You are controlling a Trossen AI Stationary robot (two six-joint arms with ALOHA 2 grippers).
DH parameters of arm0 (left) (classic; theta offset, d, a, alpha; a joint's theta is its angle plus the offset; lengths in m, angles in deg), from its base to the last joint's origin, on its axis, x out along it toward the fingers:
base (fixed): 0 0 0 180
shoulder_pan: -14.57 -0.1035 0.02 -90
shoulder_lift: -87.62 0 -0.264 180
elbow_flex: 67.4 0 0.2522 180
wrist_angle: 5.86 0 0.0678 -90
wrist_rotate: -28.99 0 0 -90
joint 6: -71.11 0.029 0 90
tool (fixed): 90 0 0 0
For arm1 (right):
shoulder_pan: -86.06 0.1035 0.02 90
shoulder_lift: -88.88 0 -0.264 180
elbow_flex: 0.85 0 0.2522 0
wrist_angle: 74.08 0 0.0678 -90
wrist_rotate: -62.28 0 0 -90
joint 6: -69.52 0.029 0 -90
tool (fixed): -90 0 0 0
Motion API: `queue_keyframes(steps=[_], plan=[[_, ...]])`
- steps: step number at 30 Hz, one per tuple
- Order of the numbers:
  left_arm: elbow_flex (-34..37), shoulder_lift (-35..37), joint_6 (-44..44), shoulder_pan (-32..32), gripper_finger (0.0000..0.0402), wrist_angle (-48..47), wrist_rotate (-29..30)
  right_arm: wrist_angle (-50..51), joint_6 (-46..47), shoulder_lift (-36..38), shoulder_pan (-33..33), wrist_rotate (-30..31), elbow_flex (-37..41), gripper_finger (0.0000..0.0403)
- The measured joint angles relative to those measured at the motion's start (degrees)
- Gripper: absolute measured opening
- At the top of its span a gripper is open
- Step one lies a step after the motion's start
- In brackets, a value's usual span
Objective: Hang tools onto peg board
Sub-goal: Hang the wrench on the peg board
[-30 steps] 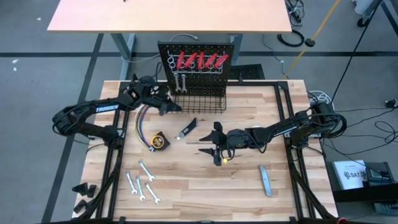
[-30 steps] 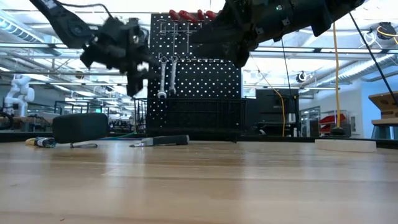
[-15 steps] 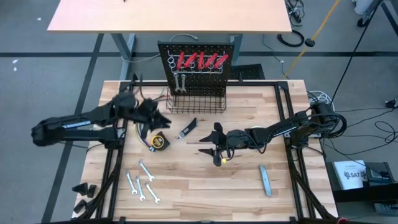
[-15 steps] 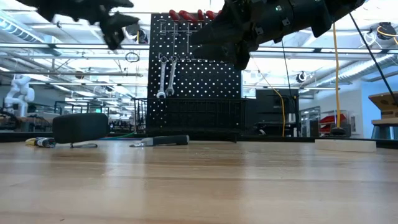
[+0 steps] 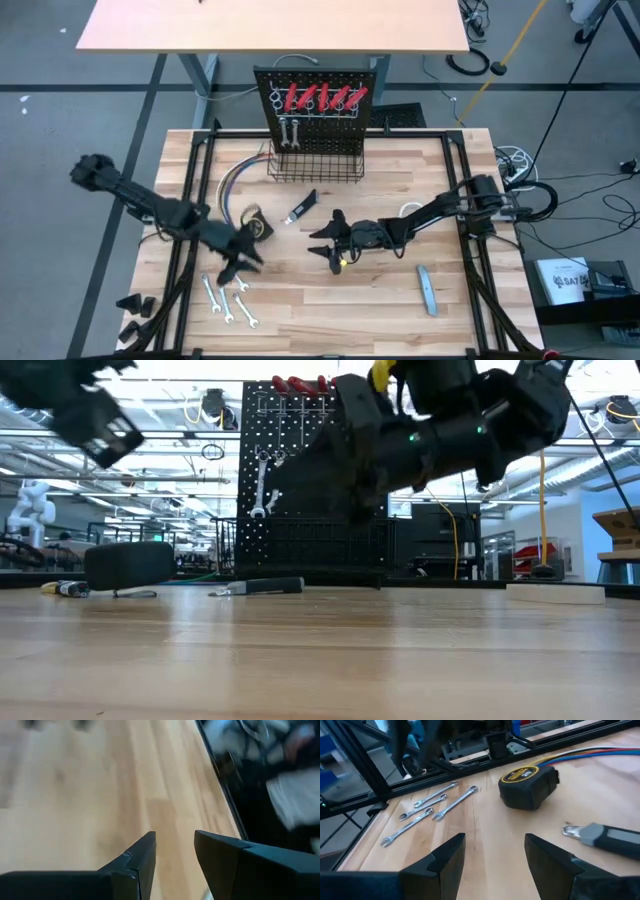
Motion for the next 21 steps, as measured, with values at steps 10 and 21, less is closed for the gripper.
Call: queue_keyframes(steps=[10,21], plan=[[0.02,-13.62,-4.15,12.52,0.014,-2.47,4.14,0.11,-2.21,-4.04,1.28,-11.34,-6.35,0.0196],[0.03,-7.29,-22.83,14.61,0.014,-25.02,5.77,11.01,-6.06,-4.0,2.67,-11.45,-10.91,0.0196]])
